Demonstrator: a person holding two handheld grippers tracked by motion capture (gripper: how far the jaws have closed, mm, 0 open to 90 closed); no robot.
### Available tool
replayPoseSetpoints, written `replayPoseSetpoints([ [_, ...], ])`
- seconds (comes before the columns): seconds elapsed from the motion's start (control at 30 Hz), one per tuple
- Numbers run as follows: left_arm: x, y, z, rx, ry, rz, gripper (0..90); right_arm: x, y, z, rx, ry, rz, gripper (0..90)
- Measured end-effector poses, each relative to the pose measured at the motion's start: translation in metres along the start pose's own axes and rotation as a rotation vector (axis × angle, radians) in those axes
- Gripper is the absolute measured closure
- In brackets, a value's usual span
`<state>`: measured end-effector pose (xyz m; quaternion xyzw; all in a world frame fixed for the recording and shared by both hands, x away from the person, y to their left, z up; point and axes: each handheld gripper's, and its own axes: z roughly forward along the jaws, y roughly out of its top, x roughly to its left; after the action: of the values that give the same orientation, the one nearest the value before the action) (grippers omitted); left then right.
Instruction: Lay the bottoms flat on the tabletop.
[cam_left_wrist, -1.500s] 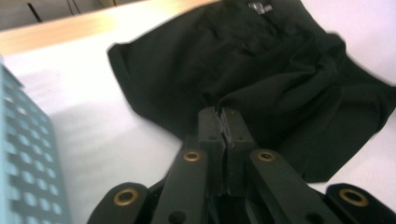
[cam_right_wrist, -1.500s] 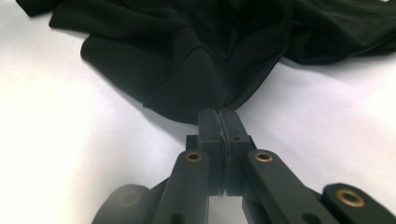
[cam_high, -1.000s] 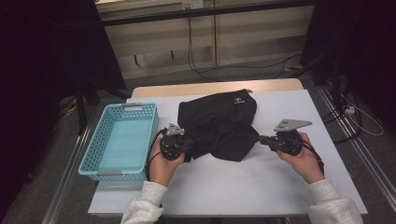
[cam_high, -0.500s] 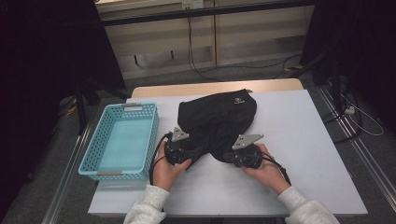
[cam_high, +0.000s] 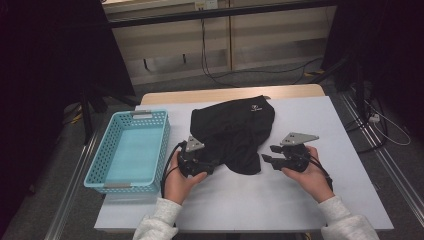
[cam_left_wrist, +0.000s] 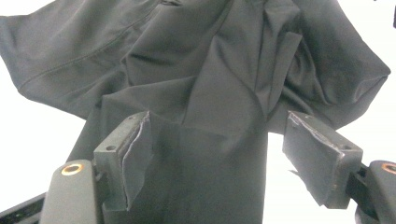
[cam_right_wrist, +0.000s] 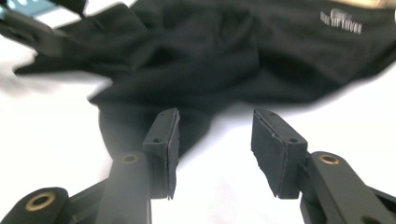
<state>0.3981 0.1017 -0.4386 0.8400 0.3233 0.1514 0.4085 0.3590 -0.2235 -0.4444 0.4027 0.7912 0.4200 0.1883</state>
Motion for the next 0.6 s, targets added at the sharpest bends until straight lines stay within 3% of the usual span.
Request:
replayPoseSetpoints([
  [0.03,-0.001,0.001,0.0,-0.004,-0.001,0.002,24.7,0.002,-0.004,0.005,0.04,0.025,-0.014,51.9],
  [0.13,-0.003,0.003,0.003,-0.01,-0.009,0.006,24.7,0.007,-0.006,0.011,0.064,0.054,-0.027,51.9],
  [0.23,-0.006,0.004,0.006,-0.001,-0.015,0.019,24.8,0.015,-0.005,0.021,0.081,0.064,-0.043,51.9],
  [0.4,-0.008,0.003,0.008,0.007,-0.006,0.033,24.3,0.02,-0.004,0.033,0.117,0.072,-0.029,55.5],
  [0.43,-0.009,0.003,0.008,0.005,-0.009,0.032,24.1,0.021,-0.005,0.035,0.108,0.077,-0.022,58.3],
  [0.53,-0.008,0.001,0.007,0.007,-0.008,0.037,23.8,0.023,-0.003,0.039,0.101,0.075,-0.039,80.9],
  [0.6,-0.006,0.0,0.006,0.012,-0.002,0.035,23.6,0.022,-0.002,0.042,0.089,0.097,-0.025,86.8],
])
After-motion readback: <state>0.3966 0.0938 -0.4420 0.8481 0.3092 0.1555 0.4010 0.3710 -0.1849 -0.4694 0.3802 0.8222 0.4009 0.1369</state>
